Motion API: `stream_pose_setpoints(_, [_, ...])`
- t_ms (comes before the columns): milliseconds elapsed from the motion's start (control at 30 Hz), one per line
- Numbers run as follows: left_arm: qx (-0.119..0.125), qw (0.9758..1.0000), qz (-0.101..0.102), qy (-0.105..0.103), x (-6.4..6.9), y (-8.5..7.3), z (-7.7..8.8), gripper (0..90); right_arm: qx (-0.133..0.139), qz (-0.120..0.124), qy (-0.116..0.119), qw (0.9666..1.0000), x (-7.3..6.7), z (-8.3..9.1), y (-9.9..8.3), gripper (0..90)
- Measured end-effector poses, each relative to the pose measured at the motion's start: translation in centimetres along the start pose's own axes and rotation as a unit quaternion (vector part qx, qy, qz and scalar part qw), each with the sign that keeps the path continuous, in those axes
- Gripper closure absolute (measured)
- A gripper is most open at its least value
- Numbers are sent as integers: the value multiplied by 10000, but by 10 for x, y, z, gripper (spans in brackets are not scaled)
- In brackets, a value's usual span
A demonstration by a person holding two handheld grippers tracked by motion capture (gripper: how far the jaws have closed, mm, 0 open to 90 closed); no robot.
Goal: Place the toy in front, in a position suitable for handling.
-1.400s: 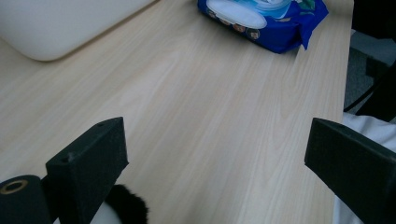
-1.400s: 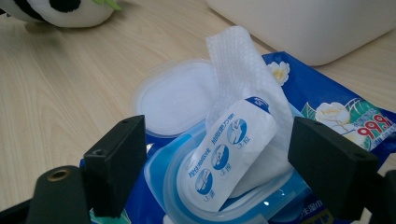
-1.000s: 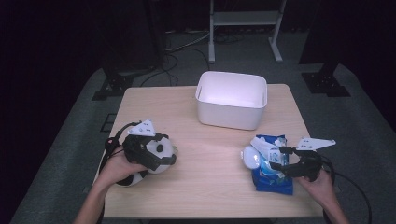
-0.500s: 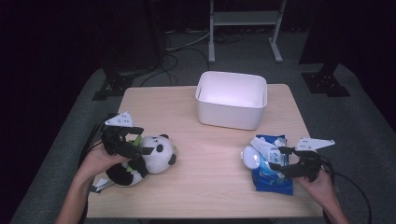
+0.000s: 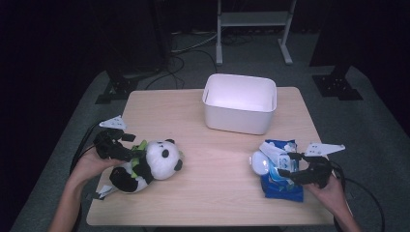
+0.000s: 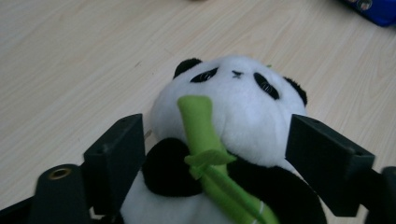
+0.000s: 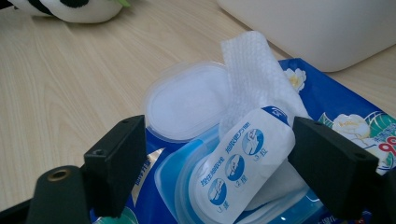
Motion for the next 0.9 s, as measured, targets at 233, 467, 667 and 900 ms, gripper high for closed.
stream_pose_setpoints(233, [-274, 9996, 94, -68, -7, -8, -11, 243, -32, 26, 46, 10000, -1, -2, 0, 183])
stream_pose_setpoints(467, [-338, 9993, -136, -16, -8, -11, -14, 433, -45, 23, 59, 10000, -1, -3, -1, 183])
stream_pose_setpoints(667, [-358, 9980, -516, 61, -1, -10, -14, 576, -52, 22, 64, 10000, -1, -3, 0, 183])
stream_pose_setpoints(900, [-401, 9961, -786, 66, 5, -6, -10, 657, -26, 21, 56, 10000, -1, -2, 0, 183])
Point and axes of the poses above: each handheld gripper's, and its own axes: z roughly backward along the jaws, y roughly out of its top, x roughly to its right, the point moved 4 cm from there along -z, roughly forward along the jaws, and after that the axes turned 1 degree about z, right-handed, at the moved point
